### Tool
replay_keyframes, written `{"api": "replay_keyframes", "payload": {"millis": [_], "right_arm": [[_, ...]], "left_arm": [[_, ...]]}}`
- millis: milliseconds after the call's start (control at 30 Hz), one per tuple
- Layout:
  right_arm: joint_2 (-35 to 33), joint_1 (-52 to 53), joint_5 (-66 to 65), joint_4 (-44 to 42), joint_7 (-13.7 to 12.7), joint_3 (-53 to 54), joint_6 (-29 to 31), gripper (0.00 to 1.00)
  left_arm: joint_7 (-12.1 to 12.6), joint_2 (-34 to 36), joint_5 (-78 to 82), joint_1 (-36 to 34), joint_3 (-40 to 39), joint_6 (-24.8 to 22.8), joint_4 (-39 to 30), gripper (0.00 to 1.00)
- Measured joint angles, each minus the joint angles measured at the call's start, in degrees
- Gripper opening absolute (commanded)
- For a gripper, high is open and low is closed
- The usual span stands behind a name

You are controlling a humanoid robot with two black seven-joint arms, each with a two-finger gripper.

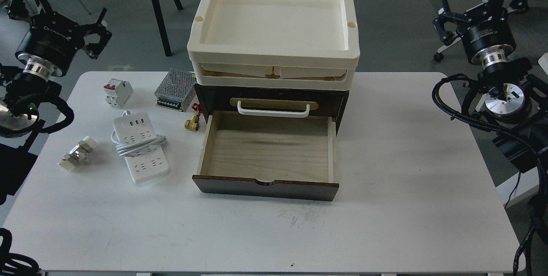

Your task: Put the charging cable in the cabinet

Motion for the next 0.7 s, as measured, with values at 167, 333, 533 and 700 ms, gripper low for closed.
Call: {"api": "replay_keyframes", "payload": {"millis": [167,333,533,700], "right_arm": [[0.1,0.4,0.0,0.0,0.0,0.0,0.0,1.00],[-0.4,0.4,0.0,0.0,0.0,-0.2,0.0,1.00],[-1.3,0.7,0.0,0.3,-0.1,-0.2,0.0,1.00],[-3.2,0.7,0.0,2.2,-0.1,0.1,0.0,1.00]], "left_arm": [[-0.4,-0.4,-0.2,0.6,-0.1,0.0,0.7,1.00],[-1.1,-0.9,-3.8,-0.6,-1.6,0.0,8.8,1.00],[-1.5,-3.2,-11.3,-2.9,-1.5,0.0,20.6,1.00],[-7.5,-4.5,-11.9,-1.7,-2.4,0.0,11.2,1.00]]}}
